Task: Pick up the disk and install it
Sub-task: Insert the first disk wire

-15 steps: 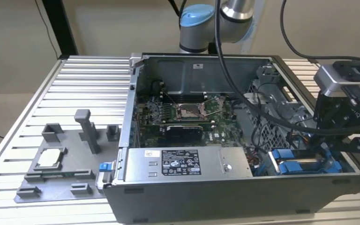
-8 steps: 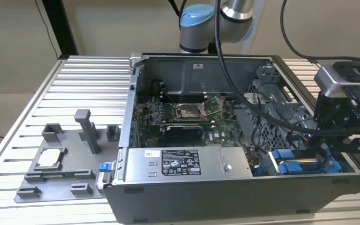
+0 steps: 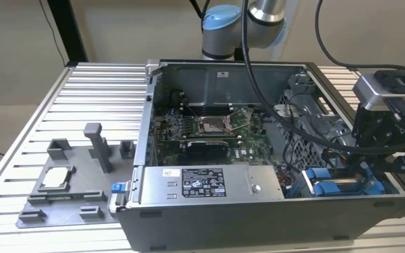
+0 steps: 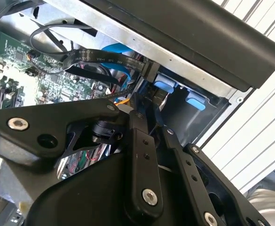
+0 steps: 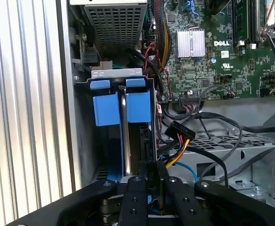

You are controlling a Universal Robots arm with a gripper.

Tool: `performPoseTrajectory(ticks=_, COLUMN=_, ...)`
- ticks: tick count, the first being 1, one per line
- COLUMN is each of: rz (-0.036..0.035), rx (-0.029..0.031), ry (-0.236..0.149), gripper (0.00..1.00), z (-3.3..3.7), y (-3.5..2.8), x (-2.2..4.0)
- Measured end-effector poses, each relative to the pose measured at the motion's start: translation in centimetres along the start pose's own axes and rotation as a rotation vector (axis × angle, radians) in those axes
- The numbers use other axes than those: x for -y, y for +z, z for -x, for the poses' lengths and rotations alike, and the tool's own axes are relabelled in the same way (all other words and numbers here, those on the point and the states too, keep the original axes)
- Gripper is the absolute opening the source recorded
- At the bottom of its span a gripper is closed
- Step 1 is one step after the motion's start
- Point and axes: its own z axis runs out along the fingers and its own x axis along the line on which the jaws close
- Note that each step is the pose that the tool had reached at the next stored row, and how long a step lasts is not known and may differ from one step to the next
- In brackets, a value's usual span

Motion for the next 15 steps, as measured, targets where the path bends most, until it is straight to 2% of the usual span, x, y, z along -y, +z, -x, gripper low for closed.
performPoseTrajectory(ticks=10, rz=0.0011, rx=-0.0021, ry=-0.001, gripper=0.00, z=-0.03, y=0.50, x=0.02)
performPoseTrajectory(ticks=15, rz=0.0012, rx=-0.0012, ry=-0.001, gripper=0.00, z=-0.04, y=0.57, x=0.02)
